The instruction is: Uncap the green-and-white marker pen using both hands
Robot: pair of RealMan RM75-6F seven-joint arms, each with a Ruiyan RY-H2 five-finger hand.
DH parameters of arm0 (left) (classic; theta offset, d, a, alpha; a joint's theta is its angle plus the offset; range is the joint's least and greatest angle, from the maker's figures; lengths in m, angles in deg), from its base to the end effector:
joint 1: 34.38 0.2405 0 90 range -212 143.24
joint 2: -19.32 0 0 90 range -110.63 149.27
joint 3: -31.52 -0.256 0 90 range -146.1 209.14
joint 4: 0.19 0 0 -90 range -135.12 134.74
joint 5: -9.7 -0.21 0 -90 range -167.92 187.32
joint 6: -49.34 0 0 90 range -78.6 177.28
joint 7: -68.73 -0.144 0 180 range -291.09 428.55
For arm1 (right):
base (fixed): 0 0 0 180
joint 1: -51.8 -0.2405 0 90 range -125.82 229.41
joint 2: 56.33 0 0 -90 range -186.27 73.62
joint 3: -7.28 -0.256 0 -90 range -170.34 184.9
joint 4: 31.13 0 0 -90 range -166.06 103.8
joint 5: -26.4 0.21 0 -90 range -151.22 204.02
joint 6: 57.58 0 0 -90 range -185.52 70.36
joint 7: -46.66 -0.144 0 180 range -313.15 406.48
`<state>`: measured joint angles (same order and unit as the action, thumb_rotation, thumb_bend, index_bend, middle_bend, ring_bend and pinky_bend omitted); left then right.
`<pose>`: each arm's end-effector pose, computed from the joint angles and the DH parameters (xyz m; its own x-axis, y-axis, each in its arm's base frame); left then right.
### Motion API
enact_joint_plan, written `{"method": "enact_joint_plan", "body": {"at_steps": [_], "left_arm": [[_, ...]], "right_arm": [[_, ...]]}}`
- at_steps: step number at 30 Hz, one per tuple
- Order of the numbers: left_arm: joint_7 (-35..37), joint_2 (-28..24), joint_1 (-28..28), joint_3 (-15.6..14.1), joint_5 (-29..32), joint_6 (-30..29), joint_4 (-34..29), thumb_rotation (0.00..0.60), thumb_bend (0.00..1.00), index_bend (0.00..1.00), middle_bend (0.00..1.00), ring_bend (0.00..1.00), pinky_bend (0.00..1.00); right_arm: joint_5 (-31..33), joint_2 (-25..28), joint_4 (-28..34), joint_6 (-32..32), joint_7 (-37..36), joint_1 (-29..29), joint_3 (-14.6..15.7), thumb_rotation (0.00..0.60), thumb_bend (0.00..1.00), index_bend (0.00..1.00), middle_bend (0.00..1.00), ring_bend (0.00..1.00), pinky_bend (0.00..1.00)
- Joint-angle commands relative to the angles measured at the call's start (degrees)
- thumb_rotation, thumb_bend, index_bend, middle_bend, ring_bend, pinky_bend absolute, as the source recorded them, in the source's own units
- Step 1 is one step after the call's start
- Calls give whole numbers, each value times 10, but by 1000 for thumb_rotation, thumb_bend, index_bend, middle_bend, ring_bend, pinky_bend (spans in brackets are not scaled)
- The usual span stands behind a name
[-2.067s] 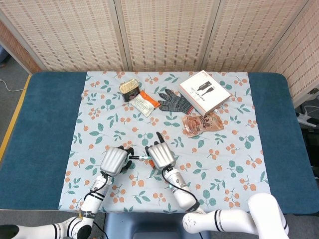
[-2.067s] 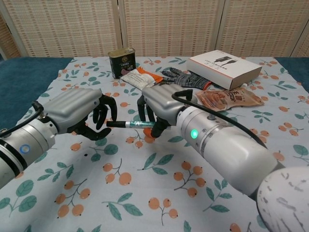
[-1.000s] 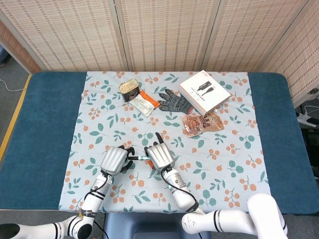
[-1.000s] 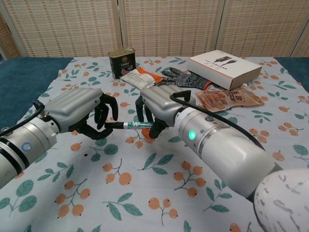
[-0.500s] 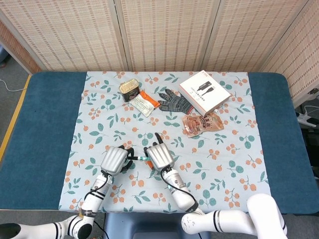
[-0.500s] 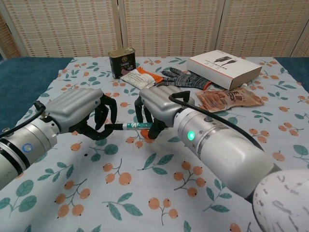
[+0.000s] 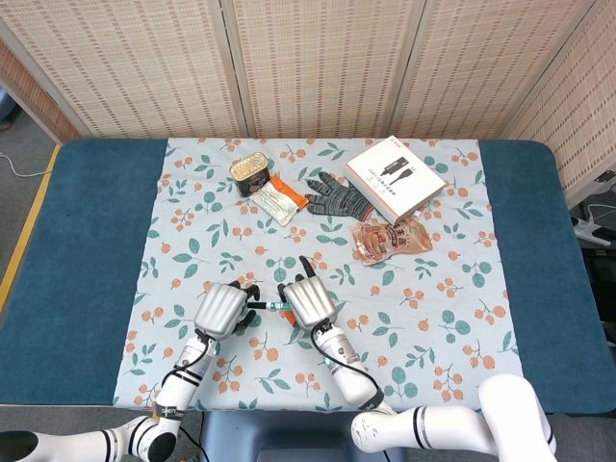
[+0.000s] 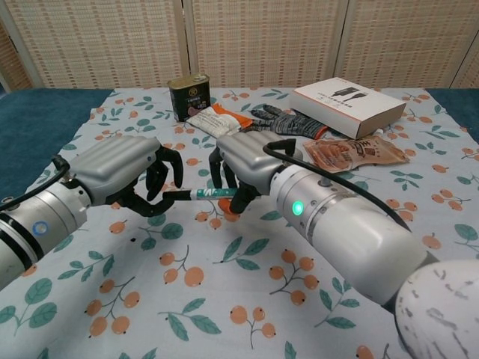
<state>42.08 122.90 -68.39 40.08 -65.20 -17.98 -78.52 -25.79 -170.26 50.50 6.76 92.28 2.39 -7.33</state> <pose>-0.1399 0.2928 -0.0648 0.4374 0.1086 0.8927 0.8459 -0.3865 -0.3675 -0.0389 -0.2978 -0.1158 0.4762 -0.2313 0.8484 -0.8373 -0.4142 0.3570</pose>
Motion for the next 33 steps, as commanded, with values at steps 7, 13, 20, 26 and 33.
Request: {"method": "enact_joint_plan", "body": {"at_steps": [7,13,20,26,33], "left_arm": [[-8,1,-1,-1,3,2,8,600,350,454,681,519,739],[-9,2,-2,0,2,0,8,600,346,483,691,520,740],[-9,5,-3,-1,-2,-3,13,600,345,531,723,533,743],[-7,6,-2,-1,-3,-5,15,600,347,549,742,537,743],[-14,7,-2,1,-1,-9,16,600,411,610,804,546,745]], "right_arm": [[-1,5,7,1,-3,1,-2,600,436,976,751,387,0],[-1,5,6,0,-5,1,-1,600,436,976,751,388,0],[1,4,5,-1,-3,1,0,600,436,976,751,387,0],[2,3,6,-1,-3,0,-1,600,436,976,751,388,0],[2,4,7,0,-4,0,-2,600,436,976,751,388,0]]}}
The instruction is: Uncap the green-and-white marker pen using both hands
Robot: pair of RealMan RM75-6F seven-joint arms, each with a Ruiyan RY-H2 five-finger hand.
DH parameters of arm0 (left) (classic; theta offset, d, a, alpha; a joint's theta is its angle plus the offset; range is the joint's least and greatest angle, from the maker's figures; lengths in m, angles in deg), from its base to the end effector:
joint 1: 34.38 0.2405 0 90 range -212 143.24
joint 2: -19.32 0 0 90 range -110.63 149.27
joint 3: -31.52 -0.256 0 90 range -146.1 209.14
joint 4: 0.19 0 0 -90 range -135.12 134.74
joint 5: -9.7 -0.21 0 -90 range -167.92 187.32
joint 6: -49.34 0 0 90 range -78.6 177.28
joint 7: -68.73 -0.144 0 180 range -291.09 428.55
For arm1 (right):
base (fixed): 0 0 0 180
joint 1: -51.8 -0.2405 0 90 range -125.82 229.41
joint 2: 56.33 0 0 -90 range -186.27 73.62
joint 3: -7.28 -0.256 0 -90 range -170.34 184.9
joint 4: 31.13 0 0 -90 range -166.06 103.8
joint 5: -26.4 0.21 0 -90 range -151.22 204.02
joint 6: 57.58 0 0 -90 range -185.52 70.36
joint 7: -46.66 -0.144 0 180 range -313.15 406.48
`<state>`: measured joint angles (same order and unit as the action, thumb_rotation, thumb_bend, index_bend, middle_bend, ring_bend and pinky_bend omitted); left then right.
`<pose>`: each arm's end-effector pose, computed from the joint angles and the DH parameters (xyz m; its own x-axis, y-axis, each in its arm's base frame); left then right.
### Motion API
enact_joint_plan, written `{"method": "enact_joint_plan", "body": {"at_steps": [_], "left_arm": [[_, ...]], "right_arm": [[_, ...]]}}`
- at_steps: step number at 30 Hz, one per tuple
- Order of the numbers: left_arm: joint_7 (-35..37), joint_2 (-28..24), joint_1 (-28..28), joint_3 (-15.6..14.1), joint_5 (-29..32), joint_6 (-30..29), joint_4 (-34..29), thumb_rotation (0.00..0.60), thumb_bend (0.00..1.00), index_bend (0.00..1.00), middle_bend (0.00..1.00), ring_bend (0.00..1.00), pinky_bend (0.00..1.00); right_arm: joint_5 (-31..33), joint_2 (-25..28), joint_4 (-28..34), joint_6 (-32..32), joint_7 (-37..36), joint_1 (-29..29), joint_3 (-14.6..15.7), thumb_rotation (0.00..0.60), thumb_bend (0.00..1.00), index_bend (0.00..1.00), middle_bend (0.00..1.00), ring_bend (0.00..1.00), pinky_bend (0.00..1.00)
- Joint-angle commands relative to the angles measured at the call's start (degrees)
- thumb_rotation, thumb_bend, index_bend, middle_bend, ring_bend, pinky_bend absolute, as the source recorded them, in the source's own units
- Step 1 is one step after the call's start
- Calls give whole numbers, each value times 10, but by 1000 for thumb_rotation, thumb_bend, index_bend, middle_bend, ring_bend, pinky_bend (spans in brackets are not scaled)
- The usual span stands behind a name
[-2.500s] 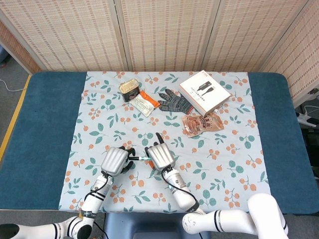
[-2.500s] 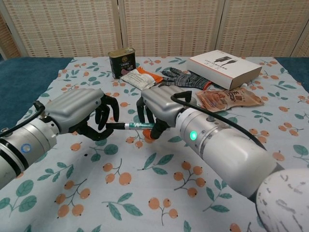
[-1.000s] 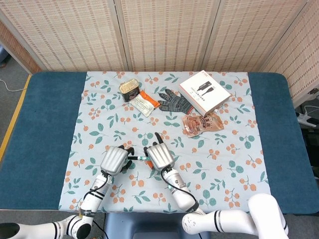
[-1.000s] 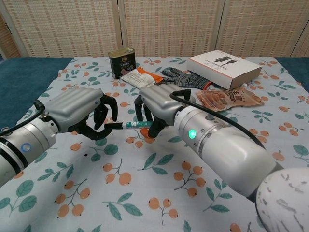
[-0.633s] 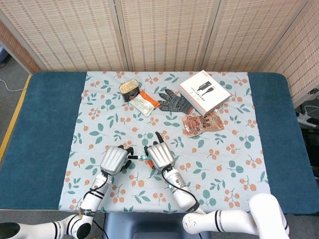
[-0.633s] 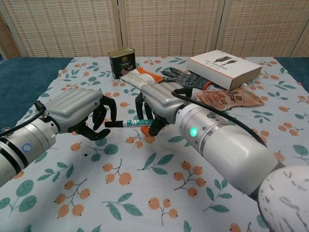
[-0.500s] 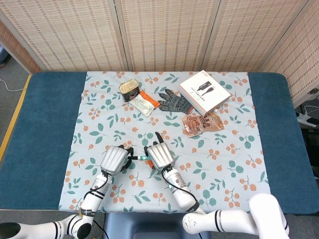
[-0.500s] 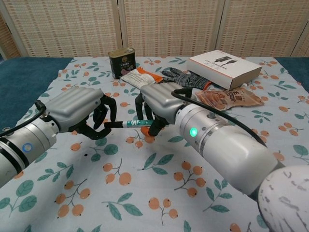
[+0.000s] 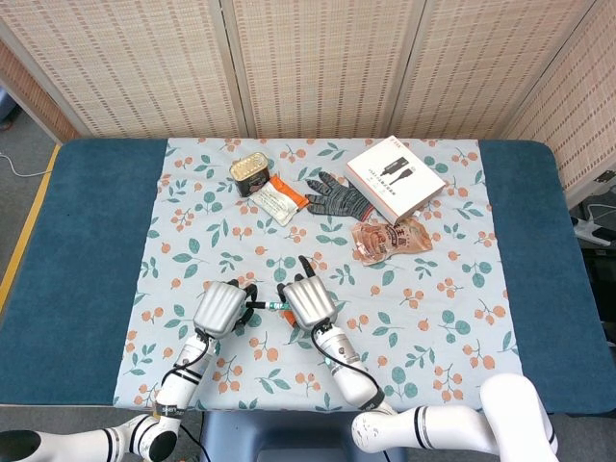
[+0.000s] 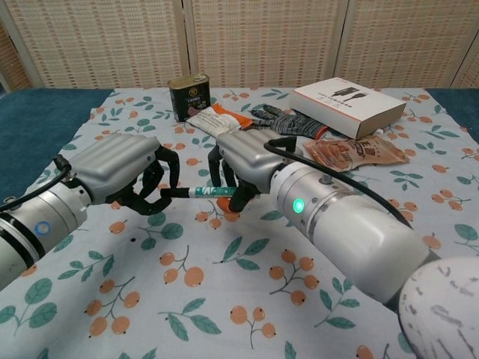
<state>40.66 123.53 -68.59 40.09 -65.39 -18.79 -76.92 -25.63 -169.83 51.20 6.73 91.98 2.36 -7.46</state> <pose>-0.1419 0.2957 -0.0652 0.4675 0.0784 0.8805 0.8300 -0.3816 -0.4067 -0.0380 -0.2980 -0.1138 0.4674 -0.2357 0.8521 -0.8415 -0.4139 0.3471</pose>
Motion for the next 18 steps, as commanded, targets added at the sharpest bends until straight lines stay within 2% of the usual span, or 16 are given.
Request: {"method": "enact_joint_plan", "body": {"at_steps": [1,11,18], "left_arm": [[1,1,0,1,0,-2,0,600,434,625,821,553,745],[-4,11,1,2,-14,-21,12,600,705,798,998,679,778],[-5,16,2,-1,-19,-23,23,600,735,835,1000,732,797]], "right_arm": [[0,0,0,0,-1,0,-1,600,436,976,751,387,0],[-5,3,1,1,-8,1,-2,600,436,976,751,391,0],[-5,5,1,1,-12,2,-3,600,436,976,753,395,0]]}}
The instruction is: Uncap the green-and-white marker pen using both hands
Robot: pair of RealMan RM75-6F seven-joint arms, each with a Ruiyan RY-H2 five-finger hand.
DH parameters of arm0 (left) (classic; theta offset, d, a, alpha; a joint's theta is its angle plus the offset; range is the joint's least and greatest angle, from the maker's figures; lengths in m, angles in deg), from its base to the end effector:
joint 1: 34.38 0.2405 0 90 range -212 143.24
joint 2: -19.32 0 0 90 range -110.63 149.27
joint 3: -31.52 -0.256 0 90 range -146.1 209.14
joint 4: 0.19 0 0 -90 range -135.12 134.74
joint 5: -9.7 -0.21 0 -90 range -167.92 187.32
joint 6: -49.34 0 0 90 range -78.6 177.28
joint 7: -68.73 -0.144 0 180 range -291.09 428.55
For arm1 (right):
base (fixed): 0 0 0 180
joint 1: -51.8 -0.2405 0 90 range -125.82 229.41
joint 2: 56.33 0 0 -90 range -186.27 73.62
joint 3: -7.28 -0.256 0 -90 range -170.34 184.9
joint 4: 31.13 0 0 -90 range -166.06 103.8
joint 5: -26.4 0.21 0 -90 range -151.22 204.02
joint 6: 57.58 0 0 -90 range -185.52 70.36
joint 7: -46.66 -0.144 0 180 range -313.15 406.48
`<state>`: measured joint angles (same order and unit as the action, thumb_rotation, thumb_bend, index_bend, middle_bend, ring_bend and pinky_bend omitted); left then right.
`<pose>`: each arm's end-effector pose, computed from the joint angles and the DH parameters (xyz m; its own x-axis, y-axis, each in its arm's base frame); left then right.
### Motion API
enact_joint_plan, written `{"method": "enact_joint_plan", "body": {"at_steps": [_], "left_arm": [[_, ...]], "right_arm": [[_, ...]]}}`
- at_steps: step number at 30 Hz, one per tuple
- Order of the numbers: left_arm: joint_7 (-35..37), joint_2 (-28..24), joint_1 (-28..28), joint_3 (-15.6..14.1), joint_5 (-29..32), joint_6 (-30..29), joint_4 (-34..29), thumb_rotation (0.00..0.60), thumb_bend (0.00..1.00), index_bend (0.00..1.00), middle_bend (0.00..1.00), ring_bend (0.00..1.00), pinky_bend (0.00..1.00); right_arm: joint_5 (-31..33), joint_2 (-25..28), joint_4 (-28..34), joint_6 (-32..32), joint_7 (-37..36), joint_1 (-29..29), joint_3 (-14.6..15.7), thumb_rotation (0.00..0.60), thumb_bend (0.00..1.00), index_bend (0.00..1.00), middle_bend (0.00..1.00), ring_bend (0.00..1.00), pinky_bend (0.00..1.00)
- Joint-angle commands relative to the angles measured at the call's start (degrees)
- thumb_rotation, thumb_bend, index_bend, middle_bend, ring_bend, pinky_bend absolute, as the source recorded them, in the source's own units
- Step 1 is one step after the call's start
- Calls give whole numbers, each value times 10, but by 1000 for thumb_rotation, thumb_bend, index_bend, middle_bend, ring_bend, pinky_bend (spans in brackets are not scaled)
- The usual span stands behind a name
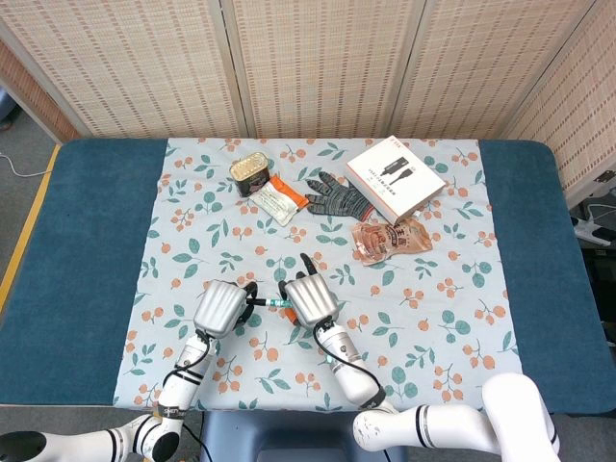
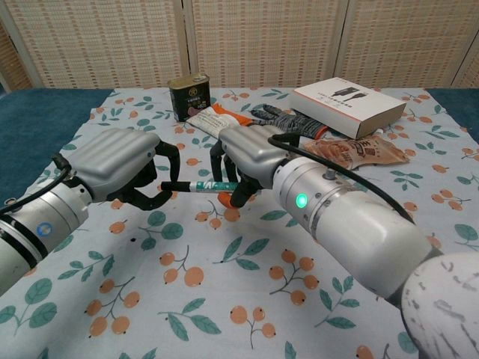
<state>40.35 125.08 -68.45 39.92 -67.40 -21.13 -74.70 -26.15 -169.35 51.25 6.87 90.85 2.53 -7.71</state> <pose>-0.1401 0.2952 -0.0662 0.4759 0.0251 0.8791 0.8164 -0.3843 -0.4310 -0.0390 -0.3008 -0.1103 0.4525 -0.2305 0.8615 -0.8489 -0.4072 0.3370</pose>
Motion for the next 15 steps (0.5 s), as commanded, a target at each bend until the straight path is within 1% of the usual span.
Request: {"method": "enact_joint_plan", "body": {"at_steps": [1,7,15], "left_arm": [[-3,1,0,1,2,0,2,600,736,837,1000,736,797],[-1,0,1,2,-1,-1,8,600,748,841,1000,747,798],[-12,-4,1,8,9,3,11,600,767,845,1000,750,798]], "right_arm": [[0,1,0,0,0,0,0,600,436,976,753,395,0],[0,6,3,1,-1,1,-2,600,436,976,753,395,0],[0,16,5,1,-1,6,5,600,436,976,753,395,0]]}}
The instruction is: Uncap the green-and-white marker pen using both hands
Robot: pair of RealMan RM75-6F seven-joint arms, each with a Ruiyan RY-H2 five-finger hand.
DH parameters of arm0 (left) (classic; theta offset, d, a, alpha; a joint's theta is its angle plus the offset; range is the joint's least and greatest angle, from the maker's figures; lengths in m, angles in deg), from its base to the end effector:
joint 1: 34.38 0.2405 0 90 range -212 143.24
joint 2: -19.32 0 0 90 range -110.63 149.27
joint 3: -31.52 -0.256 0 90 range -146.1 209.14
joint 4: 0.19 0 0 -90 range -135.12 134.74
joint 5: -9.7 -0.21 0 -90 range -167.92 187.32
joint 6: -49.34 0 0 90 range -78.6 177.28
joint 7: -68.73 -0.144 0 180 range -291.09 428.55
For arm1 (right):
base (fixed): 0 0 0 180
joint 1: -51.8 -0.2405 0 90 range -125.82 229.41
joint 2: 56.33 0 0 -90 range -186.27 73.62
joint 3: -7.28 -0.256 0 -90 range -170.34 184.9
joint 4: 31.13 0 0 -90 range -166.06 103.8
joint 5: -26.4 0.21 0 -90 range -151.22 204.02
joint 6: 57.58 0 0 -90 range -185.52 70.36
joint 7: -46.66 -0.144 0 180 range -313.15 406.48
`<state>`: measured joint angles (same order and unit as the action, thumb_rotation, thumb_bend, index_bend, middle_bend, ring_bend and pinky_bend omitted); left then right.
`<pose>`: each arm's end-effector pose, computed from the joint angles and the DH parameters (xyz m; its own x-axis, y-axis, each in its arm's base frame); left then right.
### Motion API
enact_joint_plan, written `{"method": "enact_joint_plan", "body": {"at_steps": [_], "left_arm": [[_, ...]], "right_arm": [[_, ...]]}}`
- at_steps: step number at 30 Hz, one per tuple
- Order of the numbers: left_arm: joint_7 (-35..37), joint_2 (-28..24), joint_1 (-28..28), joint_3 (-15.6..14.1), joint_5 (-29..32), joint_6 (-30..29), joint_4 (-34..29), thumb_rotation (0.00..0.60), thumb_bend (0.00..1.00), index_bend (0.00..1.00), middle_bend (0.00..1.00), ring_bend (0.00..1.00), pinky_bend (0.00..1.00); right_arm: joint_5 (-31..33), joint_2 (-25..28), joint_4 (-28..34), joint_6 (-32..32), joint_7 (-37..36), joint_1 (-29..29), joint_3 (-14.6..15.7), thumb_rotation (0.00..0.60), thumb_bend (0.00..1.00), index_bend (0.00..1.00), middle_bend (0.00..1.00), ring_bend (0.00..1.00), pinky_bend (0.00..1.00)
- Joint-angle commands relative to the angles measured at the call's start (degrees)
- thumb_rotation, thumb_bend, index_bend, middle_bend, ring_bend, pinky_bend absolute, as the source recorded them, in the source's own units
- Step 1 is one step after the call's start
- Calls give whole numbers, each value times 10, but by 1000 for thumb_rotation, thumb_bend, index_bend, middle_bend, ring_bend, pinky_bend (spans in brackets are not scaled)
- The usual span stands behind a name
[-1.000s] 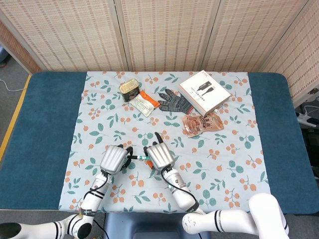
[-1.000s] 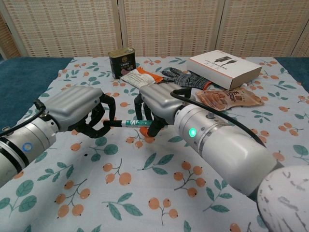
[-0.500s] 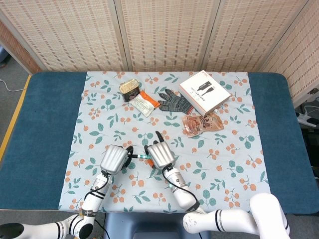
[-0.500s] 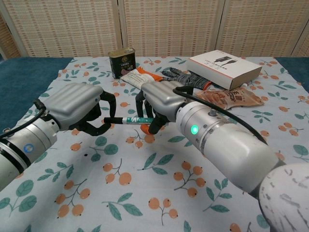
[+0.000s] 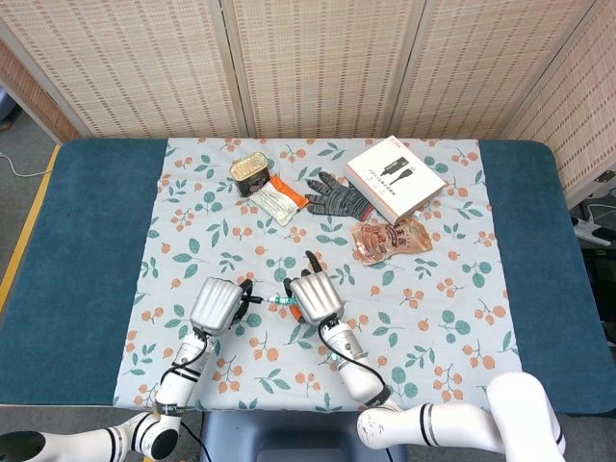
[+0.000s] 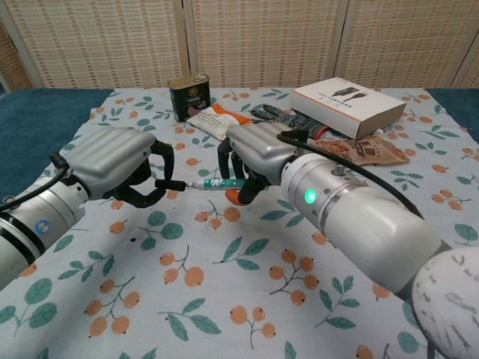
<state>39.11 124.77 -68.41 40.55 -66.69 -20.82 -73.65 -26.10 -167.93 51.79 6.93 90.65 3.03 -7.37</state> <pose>-0.1464 0.3010 -0.0631 0.5054 0.0127 0.8628 0.8063 -0.3629 -0.4670 -0.0463 -0.3040 -0.1047 0.4600 -0.2262 0.8586 -0.8480 -0.3985 0.3493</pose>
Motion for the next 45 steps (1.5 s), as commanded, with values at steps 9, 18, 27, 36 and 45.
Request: {"method": "enact_joint_plan", "body": {"at_steps": [9,18,27,36,45], "left_arm": [[36,-4,3,9,18,16,43,600,697,820,1000,812,830],[63,-6,-1,6,32,51,78,600,479,528,805,817,818],[44,-25,1,1,48,71,52,600,414,352,660,806,818],[39,-85,19,-5,54,58,-49,600,394,266,541,746,812],[213,-273,139,-113,-77,-59,-153,600,385,62,18,0,195]], "right_arm": [[-13,-10,-35,-2,-38,20,23,600,436,976,753,398,2],[-50,-33,-92,-21,-96,33,38,600,435,499,570,348,19],[-31,1,-53,-26,-63,46,38,600,408,42,323,216,0],[-6,125,111,-5,-35,87,57,600,367,0,180,120,0],[-238,375,243,183,-113,261,233,600,274,0,0,0,0]]}}
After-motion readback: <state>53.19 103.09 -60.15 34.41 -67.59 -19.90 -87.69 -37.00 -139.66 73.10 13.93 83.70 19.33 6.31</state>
